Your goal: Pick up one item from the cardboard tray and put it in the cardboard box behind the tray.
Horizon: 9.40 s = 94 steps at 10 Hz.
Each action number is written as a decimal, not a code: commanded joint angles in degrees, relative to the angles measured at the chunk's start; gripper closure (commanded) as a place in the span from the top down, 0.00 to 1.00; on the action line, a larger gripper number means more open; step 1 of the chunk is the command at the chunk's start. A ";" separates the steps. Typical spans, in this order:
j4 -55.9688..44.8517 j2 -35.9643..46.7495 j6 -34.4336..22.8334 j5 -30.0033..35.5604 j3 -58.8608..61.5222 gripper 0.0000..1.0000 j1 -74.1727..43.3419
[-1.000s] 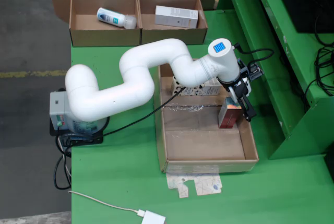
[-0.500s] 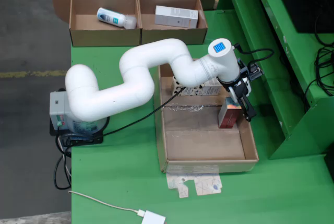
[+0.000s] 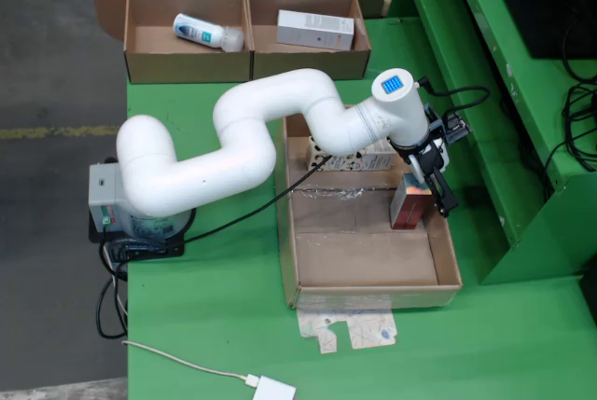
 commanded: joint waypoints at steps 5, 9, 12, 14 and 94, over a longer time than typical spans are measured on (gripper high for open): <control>0.62 3.16 0.19 0.09 1.49 1.00 0.24; 0.62 3.16 0.19 0.09 1.49 1.00 0.24; 0.62 3.16 0.19 0.09 1.49 1.00 0.24; -5.63 5.41 0.82 4.01 1.49 1.00 -0.26; -25.01 31.75 -4.26 5.70 1.49 0.00 10.80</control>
